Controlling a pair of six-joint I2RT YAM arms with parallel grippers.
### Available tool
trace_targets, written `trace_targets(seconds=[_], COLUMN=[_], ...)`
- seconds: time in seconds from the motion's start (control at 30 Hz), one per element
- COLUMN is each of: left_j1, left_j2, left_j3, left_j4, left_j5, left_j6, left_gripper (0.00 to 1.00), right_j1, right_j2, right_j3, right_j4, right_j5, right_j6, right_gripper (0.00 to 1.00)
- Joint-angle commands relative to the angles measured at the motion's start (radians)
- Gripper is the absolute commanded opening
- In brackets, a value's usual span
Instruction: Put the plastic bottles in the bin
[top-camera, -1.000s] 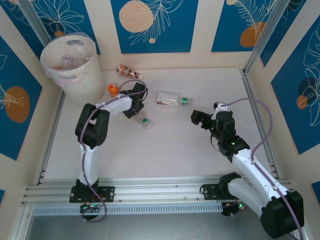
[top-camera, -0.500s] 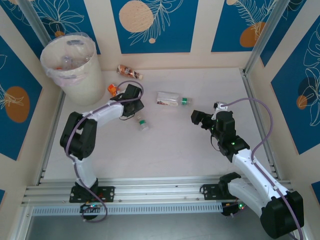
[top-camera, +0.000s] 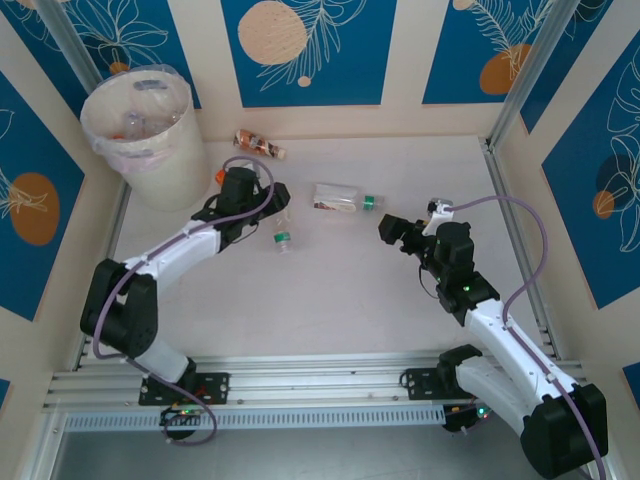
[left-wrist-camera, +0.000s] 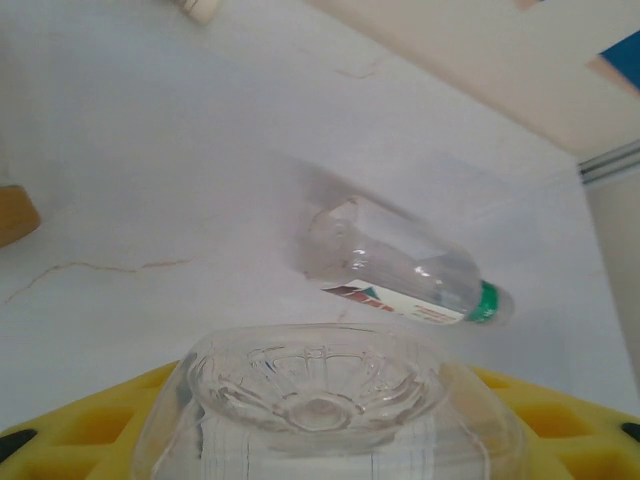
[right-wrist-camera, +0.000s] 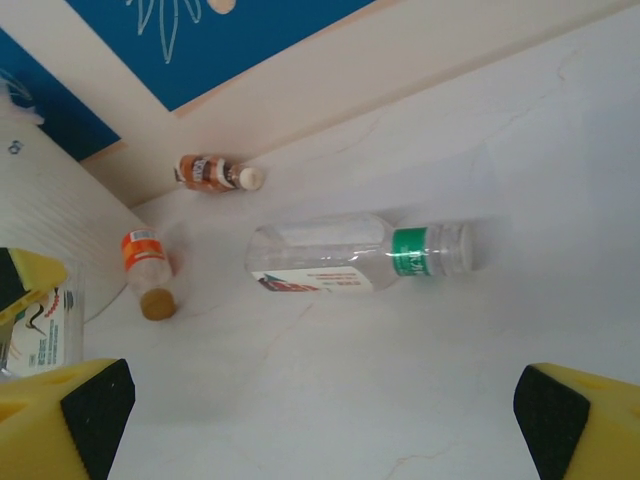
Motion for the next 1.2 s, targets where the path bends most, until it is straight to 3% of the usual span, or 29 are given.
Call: trace_targets(seconds=[0.0, 0.2, 0.33, 0.4, 0.57, 0.77, 1.03, 1.17], left_j1=[0.041, 0.122, 0.198, 0.24, 0.284, 0.32, 0.353, 0.383], left_j2=[-0.064, -0.157, -0.211, -0.246, -0.304, -0.284, -0.121, -0.029], left_j3=[-0.039, -0.11, -0.094, -0.062, 0.073, 0.208, 0.485, 0.568], left_j4=[0.135, 0.254, 0.268, 0.245, 0.142, 0.169, 0.223, 0.274], left_j5=[0.119, 0.259, 0.371, 0.375, 0.254, 0.094, -0.051, -0.116], left_j6=[0.04, 0.064, 0.101, 0.139, 0.344, 0.505, 0.817, 0.906], left_gripper=[0.0, 0.0, 0.0, 0.0, 0.0, 0.0, 0.0, 0.0], right_j1=[0.008, 0.051, 0.073, 0.083, 0.105, 0.131, 0.141, 0.144], right_j2=[-0.01, 0.003, 0.045, 0.073, 0.149, 0.192, 0.203, 0.207], right_j3=[0.021, 0.037, 0.083, 0.108, 0.16, 0.185, 0.202, 0.2], right_j4=[0.047, 0.112, 0.082, 0.065, 0.07, 0.109, 0.079, 0.08], right_j5=[-0.1, -0.194, -0.213, -0.219, -0.224, -0.224, -0.219, -0.201], right_j6=[-0.021, -0.086, -0.099, -0.108, -0.112, -0.113, -0.12, -0.115], right_gripper=[0.99, 1.0, 1.0, 0.99, 1.0, 0.99, 1.0, 1.0])
